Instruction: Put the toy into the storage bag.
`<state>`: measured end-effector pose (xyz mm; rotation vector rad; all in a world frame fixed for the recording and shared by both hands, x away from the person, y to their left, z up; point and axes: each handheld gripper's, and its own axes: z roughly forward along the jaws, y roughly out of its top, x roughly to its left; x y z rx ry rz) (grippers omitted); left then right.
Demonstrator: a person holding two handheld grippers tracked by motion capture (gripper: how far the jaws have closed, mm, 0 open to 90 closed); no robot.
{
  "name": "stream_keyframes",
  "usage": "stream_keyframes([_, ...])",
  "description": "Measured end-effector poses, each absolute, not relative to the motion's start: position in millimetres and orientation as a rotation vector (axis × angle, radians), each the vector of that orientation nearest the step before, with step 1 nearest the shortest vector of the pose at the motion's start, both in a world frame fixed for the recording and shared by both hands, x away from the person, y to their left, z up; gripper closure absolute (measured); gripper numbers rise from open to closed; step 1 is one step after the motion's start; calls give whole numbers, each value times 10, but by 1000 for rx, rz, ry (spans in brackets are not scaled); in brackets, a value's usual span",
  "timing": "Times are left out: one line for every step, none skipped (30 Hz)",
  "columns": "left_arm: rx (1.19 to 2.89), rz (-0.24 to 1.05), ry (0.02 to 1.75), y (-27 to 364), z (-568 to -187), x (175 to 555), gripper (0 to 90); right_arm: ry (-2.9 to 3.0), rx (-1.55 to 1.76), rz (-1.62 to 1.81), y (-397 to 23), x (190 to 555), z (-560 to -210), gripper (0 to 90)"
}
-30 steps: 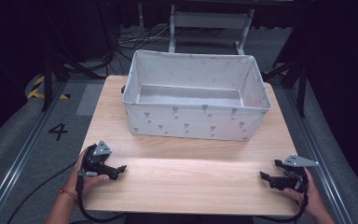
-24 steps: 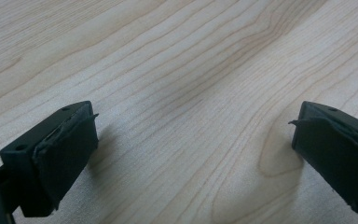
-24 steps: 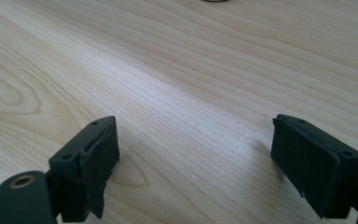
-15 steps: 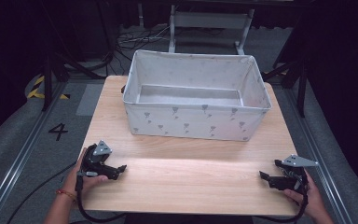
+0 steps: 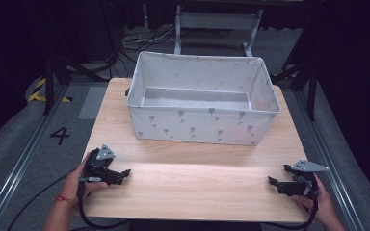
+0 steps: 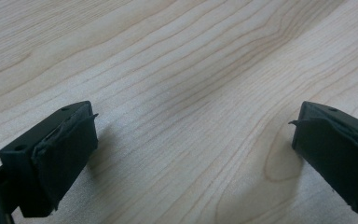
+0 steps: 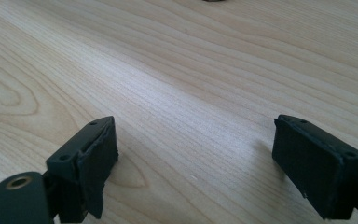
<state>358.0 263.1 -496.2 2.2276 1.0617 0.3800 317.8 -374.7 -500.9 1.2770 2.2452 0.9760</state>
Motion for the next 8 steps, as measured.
stream_keyframes([2224, 384, 1069, 2628, -4963, 3578, 3, 2245, 1277, 976, -3747, 3178, -5009, 143])
stream_keyframes([2218, 388, 1077, 2624, -4964, 3575, 1, 2245, 1277, 976, -3747, 3178, -5009, 143])
stream_keyframes([2215, 390, 1083, 2621, -4965, 3572, 1, 2244, 1277, 975, -3747, 3178, -5009, 141])
stream_keyframes([2216, 389, 1086, 2620, -4964, 3571, 1, 2244, 1276, 974, -3747, 3178, -5009, 138])
stream_keyframes([2215, 390, 1093, 2618, -4963, 3566, 1, 2242, 1277, 972, -3746, 3177, -5009, 137])
stream_keyframes([2213, 389, 1095, 2617, -4963, 3564, 1, 2241, 1278, 971, -3746, 3178, -5009, 133])
stream_keyframes([2213, 389, 1095, 2617, -4963, 3564, 1, 2241, 1281, 969, -3746, 3179, -5009, 130])
stream_keyframes([2215, 391, 1095, 2618, -4963, 3565, 1, 2241, 1282, 968, -3746, 3180, -5010, 127])
